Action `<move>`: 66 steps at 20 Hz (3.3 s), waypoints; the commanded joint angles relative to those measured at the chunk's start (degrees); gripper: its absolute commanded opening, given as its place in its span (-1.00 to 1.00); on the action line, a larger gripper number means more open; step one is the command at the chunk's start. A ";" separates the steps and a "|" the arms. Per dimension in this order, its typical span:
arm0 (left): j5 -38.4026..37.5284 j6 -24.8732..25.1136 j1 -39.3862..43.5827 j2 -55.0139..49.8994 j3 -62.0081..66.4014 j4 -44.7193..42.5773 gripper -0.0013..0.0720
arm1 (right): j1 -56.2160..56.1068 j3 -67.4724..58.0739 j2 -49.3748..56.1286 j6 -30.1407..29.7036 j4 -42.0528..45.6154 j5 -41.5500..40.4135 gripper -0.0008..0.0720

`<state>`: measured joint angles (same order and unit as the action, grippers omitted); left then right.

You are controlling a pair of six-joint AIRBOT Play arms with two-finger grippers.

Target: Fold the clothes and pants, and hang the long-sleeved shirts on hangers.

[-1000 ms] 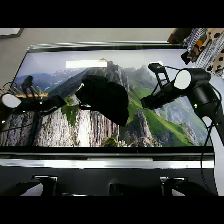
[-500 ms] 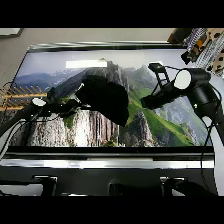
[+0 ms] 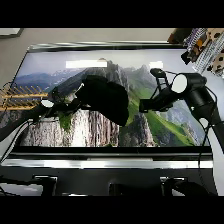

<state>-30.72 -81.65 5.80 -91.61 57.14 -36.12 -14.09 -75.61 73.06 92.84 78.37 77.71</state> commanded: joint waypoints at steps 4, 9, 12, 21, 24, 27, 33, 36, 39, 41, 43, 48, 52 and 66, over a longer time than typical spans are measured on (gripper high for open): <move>1.62 -0.85 0.37 -0.09 0.00 0.15 -0.90 | -0.04 13.35 3.82 5.90 -13.97 -19.37 0.94; 1.62 -0.85 0.37 -0.02 0.00 0.15 -0.90 | -0.04 15.54 15.04 -6.64 -32.83 -27.26 0.93; 1.62 -0.85 0.37 -0.02 0.00 0.15 -0.90 | -0.07 15.52 19.96 -12.09 -39.93 -29.38 0.93; -8.79 -0.63 -1.49 3.87 4.81 -4.39 -0.91 | 0.02 13.18 12.92 -13.97 -43.34 -34.27 -0.85; -14.21 -1.49 -3.39 11.02 14.51 -14.03 -0.91 | 0.02 2.69 3.02 -6.32 -31.98 -37.51 -0.85; -16.52 -6.08 -4.55 20.55 26.12 -24.44 -0.91 | 0.02 -12.74 -3.76 7.13 -10.67 -37.13 -0.85; -16.31 -13.60 -7.52 42.38 37.09 -32.68 -0.91 | 0.00 -35.52 -15.39 16.48 11.98 -32.30 -0.85; -17.86 -18.93 -8.48 52.59 37.07 -40.50 -0.91 | 0.00 -37.40 -22.49 16.46 12.59 -28.30 -0.85; -20.96 -25.16 -8.46 59.63 37.07 -48.68 -0.90 | 0.00 -37.40 -28.61 16.52 12.68 -24.98 -0.85; -24.87 -25.94 -8.46 61.68 37.05 -49.68 -0.90 | 0.00 -37.40 -30.34 18.25 13.64 -23.52 -0.85; -28.72 -25.94 -8.46 61.44 36.72 -49.37 -0.90 | 0.00 -37.38 -29.31 19.54 16.50 -22.73 -0.85; -28.79 -25.86 -8.44 56.50 28.22 -44.24 -0.90 | 0.00 -37.33 -16.11 19.54 25.77 -20.50 -0.85; -27.80 -25.79 -6.56 46.80 18.12 -41.46 -0.90 | 0.00 -37.33 2.75 23.93 28.17 -21.09 -0.85; -20.13 -24.83 3.50 16.63 7.50 -35.43 -0.90 | 1.88 -37.38 26.34 14.40 -3.04 -3.93 0.73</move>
<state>-51.46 -107.48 9.23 -73.06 64.97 -72.79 -13.47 -112.99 102.17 115.83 80.64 64.42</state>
